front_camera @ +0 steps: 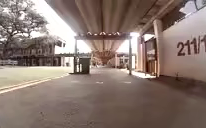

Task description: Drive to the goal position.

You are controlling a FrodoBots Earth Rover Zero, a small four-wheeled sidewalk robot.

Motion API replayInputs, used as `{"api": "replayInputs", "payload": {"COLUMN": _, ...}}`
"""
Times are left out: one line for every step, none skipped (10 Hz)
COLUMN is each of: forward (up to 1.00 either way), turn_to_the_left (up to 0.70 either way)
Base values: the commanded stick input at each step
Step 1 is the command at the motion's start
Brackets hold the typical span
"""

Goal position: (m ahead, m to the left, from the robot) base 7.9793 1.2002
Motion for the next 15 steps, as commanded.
{"api": "replayInputs", "payload": {"forward": 0.50, "turn_to_the_left": 0.00}}
{"api": "replayInputs", "payload": {"forward": 0.50, "turn_to_the_left": 0.00}}
{"api": "replayInputs", "payload": {"forward": 0.50, "turn_to_the_left": 0.00}}
{"api": "replayInputs", "payload": {"forward": 0.50, "turn_to_the_left": 0.00}}
{"api": "replayInputs", "payload": {"forward": 0.50, "turn_to_the_left": 0.00}}
{"api": "replayInputs", "payload": {"forward": 0.50, "turn_to_the_left": 0.00}}
{"api": "replayInputs", "payload": {"forward": 0.50, "turn_to_the_left": 0.00}}
{"api": "replayInputs", "payload": {"forward": 0.50, "turn_to_the_left": 0.00}}
{"api": "replayInputs", "payload": {"forward": 0.50, "turn_to_the_left": 0.00}}
{"api": "replayInputs", "payload": {"forward": 0.50, "turn_to_the_left": 0.00}}
{"api": "replayInputs", "payload": {"forward": 0.50, "turn_to_the_left": 0.00}}
{"api": "replayInputs", "payload": {"forward": 0.50, "turn_to_the_left": 0.00}}
{"api": "replayInputs", "payload": {"forward": 0.50, "turn_to_the_left": 0.00}}
{"api": "replayInputs", "payload": {"forward": 0.50, "turn_to_the_left": 0.00}}
{"api": "replayInputs", "payload": {"forward": 0.50, "turn_to_the_left": 0.00}}
